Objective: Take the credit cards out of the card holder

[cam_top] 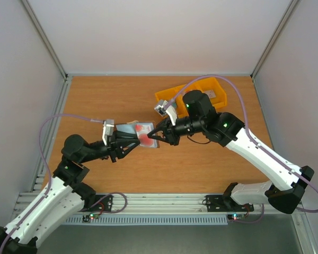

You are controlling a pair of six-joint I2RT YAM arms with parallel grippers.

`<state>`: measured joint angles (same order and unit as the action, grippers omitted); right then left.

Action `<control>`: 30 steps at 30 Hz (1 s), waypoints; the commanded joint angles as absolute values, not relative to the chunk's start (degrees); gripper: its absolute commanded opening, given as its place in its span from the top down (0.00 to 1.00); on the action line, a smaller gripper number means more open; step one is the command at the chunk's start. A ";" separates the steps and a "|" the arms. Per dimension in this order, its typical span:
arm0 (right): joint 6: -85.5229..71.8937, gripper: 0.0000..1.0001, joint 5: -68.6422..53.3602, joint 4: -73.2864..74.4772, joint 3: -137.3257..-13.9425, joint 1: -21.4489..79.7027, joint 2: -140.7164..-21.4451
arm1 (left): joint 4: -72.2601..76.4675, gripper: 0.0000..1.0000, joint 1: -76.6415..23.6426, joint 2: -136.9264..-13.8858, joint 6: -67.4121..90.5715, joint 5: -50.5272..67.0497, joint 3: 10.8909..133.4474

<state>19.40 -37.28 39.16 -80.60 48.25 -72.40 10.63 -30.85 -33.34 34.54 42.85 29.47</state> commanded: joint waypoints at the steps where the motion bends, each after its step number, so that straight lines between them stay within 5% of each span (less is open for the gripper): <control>1: 22.55 0.99 -50.53 33.52 -80.63 50.17 -71.96 | 17.19 0.69 -30.67 -34.65 35.28 47.87 31.85; 14: 22.99 0.99 -47.64 32.47 -81.46 50.14 -73.18 | 17.77 0.87 -30.85 -35.08 34.16 52.20 34.48; 21: 21.09 0.99 -47.50 29.02 -80.82 50.16 -75.04 | 17.68 0.72 -31.29 -35.83 33.93 48.89 33.66; 28: 20.27 0.99 -48.00 28.18 -79.80 50.26 -75.20 | 17.97 0.99 -31.29 -35.48 32.67 50.14 33.09; 30: 20.22 0.99 -47.16 27.85 -79.07 50.20 -74.87 | 17.72 1.00 -31.29 -35.07 32.37 50.04 32.85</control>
<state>20.88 -42.48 35.68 -81.03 47.42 -71.92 12.25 -29.47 -34.33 33.41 46.00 32.18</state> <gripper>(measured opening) 0.096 0.017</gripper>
